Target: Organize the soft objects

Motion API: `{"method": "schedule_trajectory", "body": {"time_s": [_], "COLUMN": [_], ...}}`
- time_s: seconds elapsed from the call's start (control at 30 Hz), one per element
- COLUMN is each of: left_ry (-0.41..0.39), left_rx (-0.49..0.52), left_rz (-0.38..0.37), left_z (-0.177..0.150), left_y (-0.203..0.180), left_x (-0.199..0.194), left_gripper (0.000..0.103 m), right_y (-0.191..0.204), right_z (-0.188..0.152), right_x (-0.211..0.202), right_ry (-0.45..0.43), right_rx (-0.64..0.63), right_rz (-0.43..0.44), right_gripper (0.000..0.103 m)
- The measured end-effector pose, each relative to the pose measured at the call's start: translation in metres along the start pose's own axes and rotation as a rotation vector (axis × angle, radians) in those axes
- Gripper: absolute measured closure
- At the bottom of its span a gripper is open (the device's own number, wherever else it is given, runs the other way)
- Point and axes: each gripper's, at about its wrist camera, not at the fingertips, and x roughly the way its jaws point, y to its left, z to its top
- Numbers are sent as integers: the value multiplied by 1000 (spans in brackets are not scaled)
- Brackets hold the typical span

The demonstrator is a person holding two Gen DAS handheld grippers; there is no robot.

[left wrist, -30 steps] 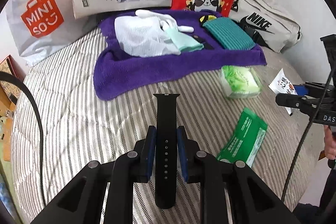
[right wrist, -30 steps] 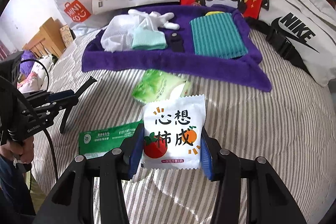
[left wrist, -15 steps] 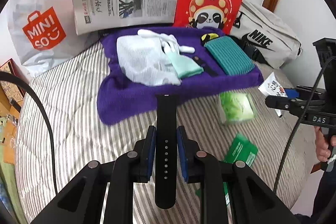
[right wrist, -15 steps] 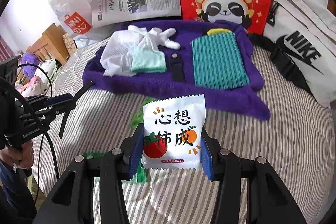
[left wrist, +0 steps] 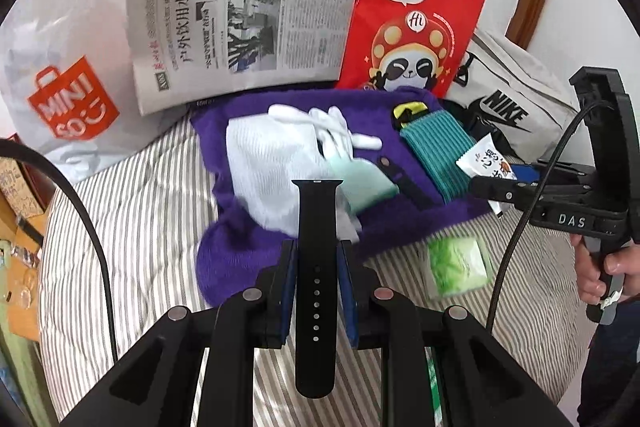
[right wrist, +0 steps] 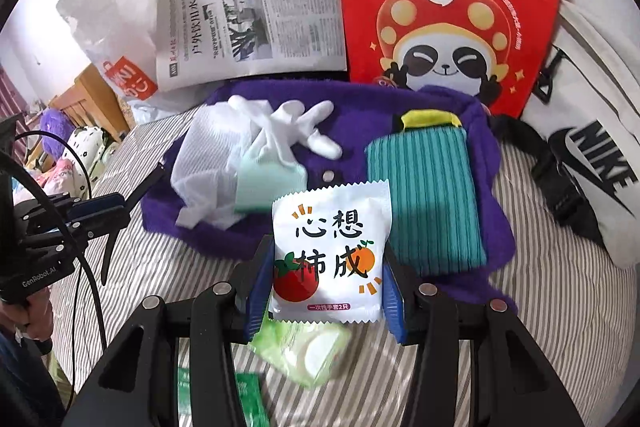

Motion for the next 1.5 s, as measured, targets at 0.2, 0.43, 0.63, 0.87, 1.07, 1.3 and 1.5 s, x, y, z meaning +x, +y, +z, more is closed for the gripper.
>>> {"method": "schedule_trajectory", "body": {"time_s": [0.2,0.43,0.63,0.87,1.07,1.3,1.5], "left_ry": [-12,-5,37,67,71,72,46], "left_rx": [29,30,65,56,48,31,10], "left_rz": [-31,-78,-63,-79,-97,-100,-100], "left_z": [34,63,61,48,46,44,49], "left_y": [-3,-2,-2,9,13,18,26], "left_x": [21,61,94,114,116,113,97], "left_gripper": [83,83,83,83,83,82,79], "right_y": [-8,-18,-23,-9,3,10,21], "right_z": [16,26,32,38,35,29,32], "right_x": [12,26,39,59,74,87,95], "right_ry": [-2,7,21,48,98,139,153], "right_rx": [23,46,51,13,-30,-33,-35], "right_rz": [4,-2,-7,16,26,59,90], "right_gripper": [55,55,55,55,55,55,55]}}
